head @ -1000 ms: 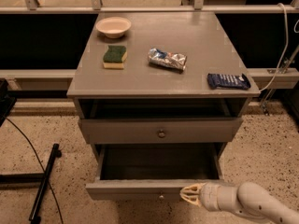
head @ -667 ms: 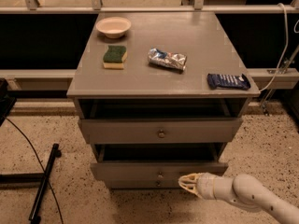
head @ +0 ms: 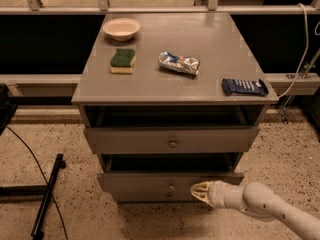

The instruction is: Close middle drawer

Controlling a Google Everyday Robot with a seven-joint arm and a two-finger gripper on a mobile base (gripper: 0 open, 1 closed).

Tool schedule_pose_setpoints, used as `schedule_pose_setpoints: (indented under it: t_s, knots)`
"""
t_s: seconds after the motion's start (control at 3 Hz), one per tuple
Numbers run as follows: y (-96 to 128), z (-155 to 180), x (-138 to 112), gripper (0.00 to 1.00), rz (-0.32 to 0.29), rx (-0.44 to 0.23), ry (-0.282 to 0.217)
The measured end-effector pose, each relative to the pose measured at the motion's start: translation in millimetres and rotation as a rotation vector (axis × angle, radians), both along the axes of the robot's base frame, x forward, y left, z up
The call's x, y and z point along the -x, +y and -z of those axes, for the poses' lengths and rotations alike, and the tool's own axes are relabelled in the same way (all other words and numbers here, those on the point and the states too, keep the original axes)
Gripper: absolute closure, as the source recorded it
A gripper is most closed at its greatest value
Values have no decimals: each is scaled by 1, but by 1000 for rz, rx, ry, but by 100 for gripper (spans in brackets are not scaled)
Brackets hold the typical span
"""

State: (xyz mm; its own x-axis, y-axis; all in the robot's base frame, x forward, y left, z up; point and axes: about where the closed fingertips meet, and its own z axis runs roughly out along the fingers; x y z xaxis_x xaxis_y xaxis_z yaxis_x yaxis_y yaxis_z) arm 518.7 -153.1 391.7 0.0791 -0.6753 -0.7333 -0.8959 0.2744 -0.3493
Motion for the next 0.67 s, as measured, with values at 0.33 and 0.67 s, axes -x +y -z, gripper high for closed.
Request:
schedule_pose_setpoints:
  t_s: [0.33,0.67]
  knots:
    - [1,17,-18,100,2,16,-16]
    - [2,31,-28,100,-2,8,-20]
